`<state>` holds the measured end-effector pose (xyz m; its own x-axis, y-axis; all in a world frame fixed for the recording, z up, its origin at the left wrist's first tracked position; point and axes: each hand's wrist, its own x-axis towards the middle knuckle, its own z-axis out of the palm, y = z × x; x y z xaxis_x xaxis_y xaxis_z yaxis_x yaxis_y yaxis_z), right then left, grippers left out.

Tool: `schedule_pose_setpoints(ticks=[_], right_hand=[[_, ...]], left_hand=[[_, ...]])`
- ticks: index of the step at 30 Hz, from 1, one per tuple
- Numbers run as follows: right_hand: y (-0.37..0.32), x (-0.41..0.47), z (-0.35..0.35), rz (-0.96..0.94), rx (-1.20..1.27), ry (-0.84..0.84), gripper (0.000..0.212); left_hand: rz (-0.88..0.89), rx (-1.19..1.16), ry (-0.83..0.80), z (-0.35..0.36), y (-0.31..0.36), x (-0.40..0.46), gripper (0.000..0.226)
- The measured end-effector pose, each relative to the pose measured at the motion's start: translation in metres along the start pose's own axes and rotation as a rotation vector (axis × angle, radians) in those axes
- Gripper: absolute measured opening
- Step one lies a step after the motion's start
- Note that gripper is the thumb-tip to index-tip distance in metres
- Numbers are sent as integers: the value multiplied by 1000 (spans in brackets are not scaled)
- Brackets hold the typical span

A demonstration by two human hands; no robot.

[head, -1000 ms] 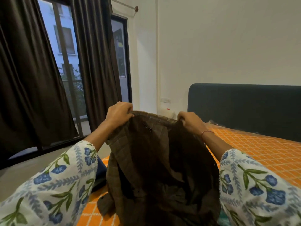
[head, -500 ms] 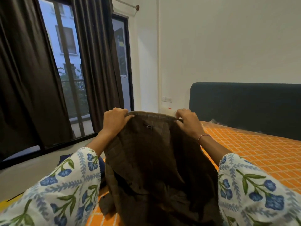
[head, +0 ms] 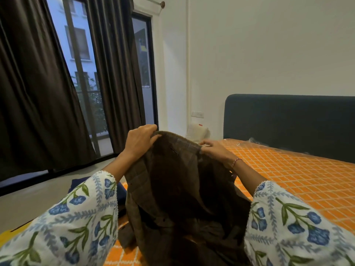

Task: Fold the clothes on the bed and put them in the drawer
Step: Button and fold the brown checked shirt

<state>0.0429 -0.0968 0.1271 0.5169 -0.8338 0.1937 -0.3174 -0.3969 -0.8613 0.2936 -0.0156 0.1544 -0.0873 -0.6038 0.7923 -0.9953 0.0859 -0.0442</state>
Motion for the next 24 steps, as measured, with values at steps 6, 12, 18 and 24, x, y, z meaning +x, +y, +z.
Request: schedule_pose_setpoints(ticks=[6, 12, 18, 24], right_hand=[[-6, -2, 16, -26, -392, 10, 15], [-3, 4, 10, -68, -840, 575, 27], [-12, 17, -4, -230, -667, 346, 27], [-22, 17, -12, -284, -778, 552, 18]], left_hand=[[-33, 163, -175, 0, -1, -5, 36], [160, 274, -389, 11, 5, -18, 39], [-410, 56, -275, 13, 13, 2, 23], [-401, -2, -136, 9, 23, 7, 25]])
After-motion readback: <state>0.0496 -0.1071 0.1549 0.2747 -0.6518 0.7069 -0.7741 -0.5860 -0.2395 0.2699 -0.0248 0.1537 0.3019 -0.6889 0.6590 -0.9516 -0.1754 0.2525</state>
